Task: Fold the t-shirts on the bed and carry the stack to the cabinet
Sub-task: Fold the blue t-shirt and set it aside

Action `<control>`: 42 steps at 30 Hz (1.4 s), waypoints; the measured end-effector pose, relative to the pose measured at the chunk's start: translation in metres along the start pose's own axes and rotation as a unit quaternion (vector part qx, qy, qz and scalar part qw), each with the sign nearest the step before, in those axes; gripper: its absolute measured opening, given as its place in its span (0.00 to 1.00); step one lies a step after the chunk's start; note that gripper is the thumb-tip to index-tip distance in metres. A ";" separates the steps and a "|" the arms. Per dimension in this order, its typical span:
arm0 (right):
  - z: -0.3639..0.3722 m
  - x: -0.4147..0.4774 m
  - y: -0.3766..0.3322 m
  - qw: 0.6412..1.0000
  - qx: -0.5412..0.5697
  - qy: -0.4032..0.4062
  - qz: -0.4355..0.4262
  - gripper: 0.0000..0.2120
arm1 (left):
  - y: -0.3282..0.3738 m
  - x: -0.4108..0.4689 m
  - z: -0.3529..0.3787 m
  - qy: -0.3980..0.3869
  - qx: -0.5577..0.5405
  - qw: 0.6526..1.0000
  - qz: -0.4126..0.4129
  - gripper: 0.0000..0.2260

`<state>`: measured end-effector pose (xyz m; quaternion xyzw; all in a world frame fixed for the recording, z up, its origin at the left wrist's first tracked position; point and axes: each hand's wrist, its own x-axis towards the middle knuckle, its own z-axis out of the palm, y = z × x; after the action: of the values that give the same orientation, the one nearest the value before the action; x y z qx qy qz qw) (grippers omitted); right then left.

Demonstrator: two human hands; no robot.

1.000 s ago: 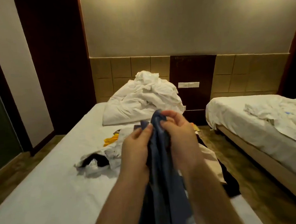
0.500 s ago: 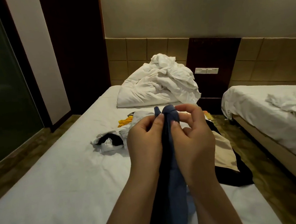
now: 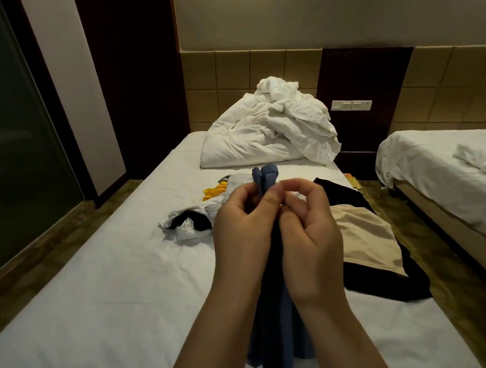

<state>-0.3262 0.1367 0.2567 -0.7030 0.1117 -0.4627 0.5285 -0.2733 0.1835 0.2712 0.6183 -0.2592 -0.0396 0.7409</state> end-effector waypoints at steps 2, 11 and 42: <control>0.000 0.001 0.001 1.000 0.015 -0.003 0.006 0.14 | 0.000 0.001 -0.002 -0.008 -0.008 1.000 -0.002 0.05; -0.022 0.015 0.016 0.999 0.026 -0.010 -0.015 0.12 | -0.001 -0.002 0.006 -0.046 0.019 0.999 -0.008 0.15; -0.072 0.086 -0.035 0.976 -0.097 -0.094 -0.172 0.12 | 0.047 0.050 0.017 -0.131 0.005 0.991 -0.009 0.10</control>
<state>-0.3459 0.0499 0.3329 -0.7996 -0.0168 -0.4656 0.3788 -0.2501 0.1601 0.3340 0.6136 -0.3481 -0.1257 0.6975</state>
